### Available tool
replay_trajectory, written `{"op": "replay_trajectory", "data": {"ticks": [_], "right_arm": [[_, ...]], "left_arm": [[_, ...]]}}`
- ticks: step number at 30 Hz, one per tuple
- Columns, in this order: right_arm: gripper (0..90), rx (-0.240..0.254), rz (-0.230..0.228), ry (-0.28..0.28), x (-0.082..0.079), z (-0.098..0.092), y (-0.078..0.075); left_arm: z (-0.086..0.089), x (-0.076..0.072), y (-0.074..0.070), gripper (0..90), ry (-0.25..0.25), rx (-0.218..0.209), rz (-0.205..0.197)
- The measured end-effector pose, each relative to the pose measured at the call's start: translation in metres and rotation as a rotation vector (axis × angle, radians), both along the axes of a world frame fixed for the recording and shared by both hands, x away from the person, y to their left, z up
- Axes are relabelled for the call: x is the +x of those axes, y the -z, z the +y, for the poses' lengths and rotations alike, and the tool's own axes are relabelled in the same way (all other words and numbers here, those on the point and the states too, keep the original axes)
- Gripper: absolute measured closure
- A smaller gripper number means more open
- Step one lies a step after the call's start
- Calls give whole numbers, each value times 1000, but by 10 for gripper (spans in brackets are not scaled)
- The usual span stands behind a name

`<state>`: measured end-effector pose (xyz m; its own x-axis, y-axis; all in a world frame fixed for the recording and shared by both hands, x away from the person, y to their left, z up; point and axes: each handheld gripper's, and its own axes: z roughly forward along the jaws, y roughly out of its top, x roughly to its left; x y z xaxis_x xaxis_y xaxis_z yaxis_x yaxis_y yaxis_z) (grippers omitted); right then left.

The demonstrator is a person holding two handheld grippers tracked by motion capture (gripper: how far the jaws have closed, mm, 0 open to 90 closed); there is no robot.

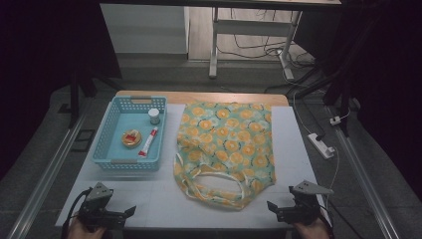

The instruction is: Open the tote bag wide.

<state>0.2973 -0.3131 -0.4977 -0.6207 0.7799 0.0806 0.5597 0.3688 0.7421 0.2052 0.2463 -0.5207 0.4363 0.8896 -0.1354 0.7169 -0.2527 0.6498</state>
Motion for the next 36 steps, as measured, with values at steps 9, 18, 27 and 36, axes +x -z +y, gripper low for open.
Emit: {"op": "replay_trajectory", "data": {"ticks": [9, 18, 27, 36], "right_arm": [[0, -15, 2, -19, 0, 2, 1], [0, -17, 4, -35, 0, 2, 1], [0, -27, 4, -52, 0, 4, 0], [0, 7, -20, -82, -1, 6, -4]], "left_arm": [[2, 0, 0, 0, 5, -16, -2], [0, 1, 0, 0, 18, -14, 0], [2, 1, 0, 0, 21, -20, 1], [1, 1, 0, 0, 21, -18, 6]]}}
